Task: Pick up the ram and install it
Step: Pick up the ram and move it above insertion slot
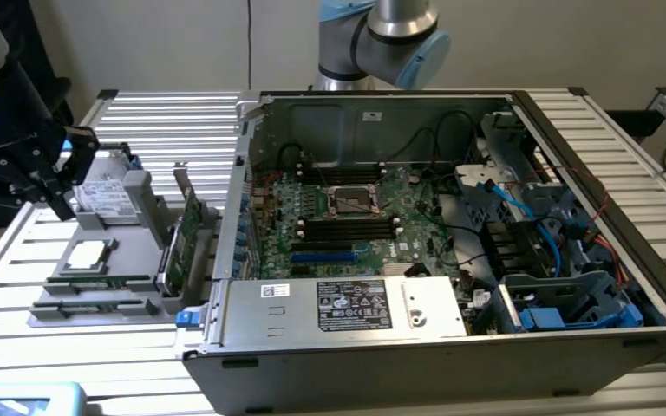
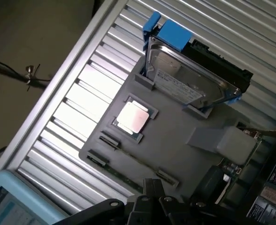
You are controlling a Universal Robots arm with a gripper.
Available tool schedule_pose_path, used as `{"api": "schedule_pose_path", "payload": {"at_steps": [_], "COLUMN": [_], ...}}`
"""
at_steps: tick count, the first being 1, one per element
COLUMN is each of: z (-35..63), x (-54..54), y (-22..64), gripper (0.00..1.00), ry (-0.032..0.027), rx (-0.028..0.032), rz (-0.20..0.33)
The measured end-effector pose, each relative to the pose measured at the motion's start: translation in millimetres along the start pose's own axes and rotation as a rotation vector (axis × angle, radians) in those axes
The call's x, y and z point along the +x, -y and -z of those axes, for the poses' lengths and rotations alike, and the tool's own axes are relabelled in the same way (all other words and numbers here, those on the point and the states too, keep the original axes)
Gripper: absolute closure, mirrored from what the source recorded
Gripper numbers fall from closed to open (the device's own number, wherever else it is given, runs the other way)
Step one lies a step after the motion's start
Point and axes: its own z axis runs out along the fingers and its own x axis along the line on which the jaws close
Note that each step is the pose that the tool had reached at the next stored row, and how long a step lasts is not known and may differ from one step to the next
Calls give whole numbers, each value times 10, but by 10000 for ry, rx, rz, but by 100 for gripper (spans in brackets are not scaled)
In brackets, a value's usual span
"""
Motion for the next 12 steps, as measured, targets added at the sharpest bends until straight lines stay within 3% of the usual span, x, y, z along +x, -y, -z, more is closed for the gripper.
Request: {"api": "schedule_pose_path", "payload": {"at_steps": [12], "z": [0], "x": [0], "y": [1], "gripper": [89], "ry": [-163], "rx": [7], "rz": [2174]}}
